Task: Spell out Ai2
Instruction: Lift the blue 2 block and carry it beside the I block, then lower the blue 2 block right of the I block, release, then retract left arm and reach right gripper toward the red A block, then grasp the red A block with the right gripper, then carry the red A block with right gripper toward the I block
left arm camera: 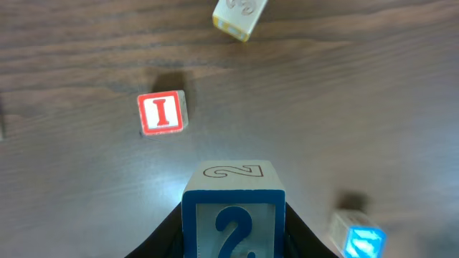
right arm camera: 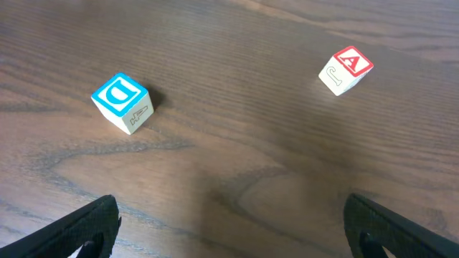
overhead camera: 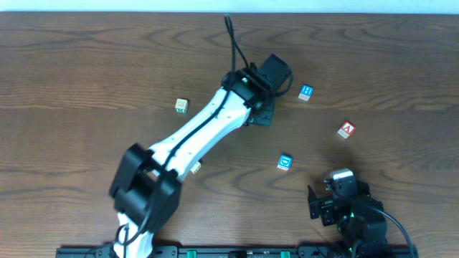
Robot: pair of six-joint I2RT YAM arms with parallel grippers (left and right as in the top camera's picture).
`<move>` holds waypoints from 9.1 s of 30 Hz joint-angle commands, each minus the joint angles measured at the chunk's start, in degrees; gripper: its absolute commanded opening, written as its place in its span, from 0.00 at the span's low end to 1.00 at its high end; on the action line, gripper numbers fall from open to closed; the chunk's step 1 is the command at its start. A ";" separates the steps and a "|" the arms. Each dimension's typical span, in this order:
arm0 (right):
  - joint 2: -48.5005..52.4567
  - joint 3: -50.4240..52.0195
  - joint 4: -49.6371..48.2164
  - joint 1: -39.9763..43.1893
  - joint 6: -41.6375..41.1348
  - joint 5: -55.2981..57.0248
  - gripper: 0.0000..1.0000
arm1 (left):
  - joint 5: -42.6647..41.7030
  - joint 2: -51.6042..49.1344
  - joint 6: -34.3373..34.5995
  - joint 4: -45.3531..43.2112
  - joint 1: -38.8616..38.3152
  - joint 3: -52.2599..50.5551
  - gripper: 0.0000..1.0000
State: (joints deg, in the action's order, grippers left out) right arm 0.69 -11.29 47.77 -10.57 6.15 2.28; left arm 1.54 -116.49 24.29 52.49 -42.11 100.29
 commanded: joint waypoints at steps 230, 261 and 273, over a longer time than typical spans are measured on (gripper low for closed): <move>107.78 -56.54 -6.23 21.68 -31.06 -8.24 0.27 | -7.78 11.76 -13.57 6.69 30.10 -1.36 0.68; 115.49 -87.54 -1.09 -20.85 -34.47 -11.56 0.01 | -11.80 22.77 -13.60 7.63 62.03 -1.36 0.62; 125.68 -95.19 6.73 -26.84 -37.46 -7.10 0.01 | -14.99 22.47 -13.60 7.21 61.96 -1.36 0.65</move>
State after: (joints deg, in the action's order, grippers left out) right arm 126.45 -104.71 54.22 -36.99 -29.04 -8.23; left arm -12.12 -93.34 11.53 59.72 19.84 98.91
